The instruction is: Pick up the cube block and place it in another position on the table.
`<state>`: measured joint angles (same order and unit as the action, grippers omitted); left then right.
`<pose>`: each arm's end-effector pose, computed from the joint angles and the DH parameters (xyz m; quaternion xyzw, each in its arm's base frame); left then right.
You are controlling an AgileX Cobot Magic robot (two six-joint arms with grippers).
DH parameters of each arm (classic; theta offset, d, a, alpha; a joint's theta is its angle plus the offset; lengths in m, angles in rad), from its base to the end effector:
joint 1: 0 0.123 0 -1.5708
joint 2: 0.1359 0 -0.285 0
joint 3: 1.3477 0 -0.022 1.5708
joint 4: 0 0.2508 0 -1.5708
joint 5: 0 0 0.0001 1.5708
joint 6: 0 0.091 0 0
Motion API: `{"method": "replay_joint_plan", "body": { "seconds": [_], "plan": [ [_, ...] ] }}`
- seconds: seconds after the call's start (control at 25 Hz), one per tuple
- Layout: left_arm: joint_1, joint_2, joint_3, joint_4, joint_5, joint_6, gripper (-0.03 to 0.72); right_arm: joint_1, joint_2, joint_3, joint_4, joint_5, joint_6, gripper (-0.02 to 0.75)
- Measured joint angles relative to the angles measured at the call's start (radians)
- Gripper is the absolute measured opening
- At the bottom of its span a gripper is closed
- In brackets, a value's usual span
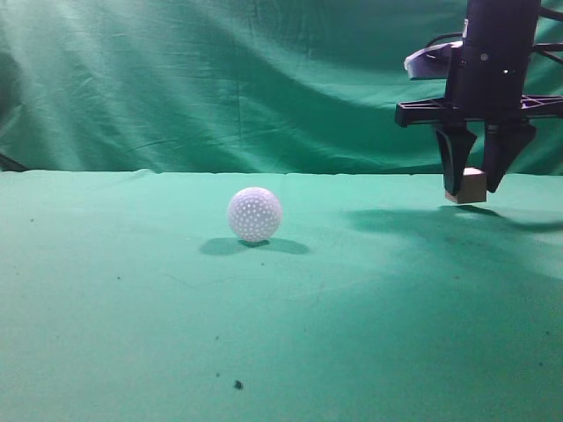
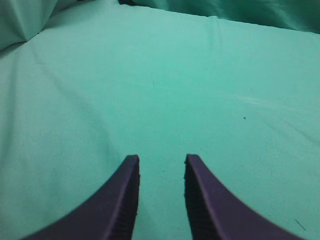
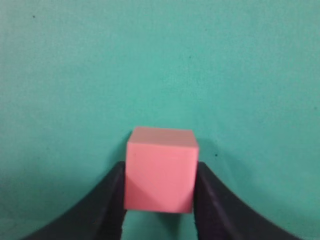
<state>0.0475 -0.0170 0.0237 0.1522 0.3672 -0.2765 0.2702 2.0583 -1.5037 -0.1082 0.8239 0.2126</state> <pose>0.0522 0.0075 0.1734 -0.0888 0.7946 -0.0043 0.6005 0.4119 0.1066 0.1739 -0.0593 0.9875 -0.0099 0.1457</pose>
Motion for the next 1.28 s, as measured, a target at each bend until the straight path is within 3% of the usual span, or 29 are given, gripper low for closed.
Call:
{"method": "replay_joint_plan", "body": {
  "seconds": [0.12, 0.24, 0.36, 0.44, 0.48, 0.6, 0.88, 1.28],
  "plan": [
    [0.0, 0.0, 0.0, 0.0, 0.0, 0.0, 0.262, 0.0, 0.0, -0.005, 0.023, 0.033, -0.006, 0.528],
    [0.0, 0.0, 0.0, 0.0, 0.0, 0.0, 0.262, 0.0, -0.004, -0.034, 0.034, 0.111, -0.016, 0.549],
    [0.0, 0.0, 0.0, 0.0, 0.0, 0.0, 0.262, 0.0, -0.057, -0.056, 0.041, 0.208, -0.022, 0.361],
    [0.0, 0.0, 0.0, 0.0, 0.0, 0.0, 0.262, 0.0, -0.123, -0.058, 0.041, 0.248, -0.023, 0.154],
    [0.0, 0.0, 0.0, 0.0, 0.0, 0.0, 0.262, 0.0, -0.165, -0.058, 0.041, 0.268, -0.023, 0.091],
    [0.0, 0.0, 0.0, 0.0, 0.0, 0.0, 0.262, 0.0, -0.29, -0.058, 0.041, 0.317, -0.024, 0.0],
    [0.0, 0.0, 0.0, 0.0, 0.0, 0.0, 0.262, 0.0, -0.586, 0.011, 0.058, 0.37, -0.024, 0.0],
    [0.0, 0.0, 0.0, 0.0, 0.0, 0.0, 0.262, 0.0, -1.028, 0.487, 0.182, 0.195, -0.025, 0.0]
  ]
}}
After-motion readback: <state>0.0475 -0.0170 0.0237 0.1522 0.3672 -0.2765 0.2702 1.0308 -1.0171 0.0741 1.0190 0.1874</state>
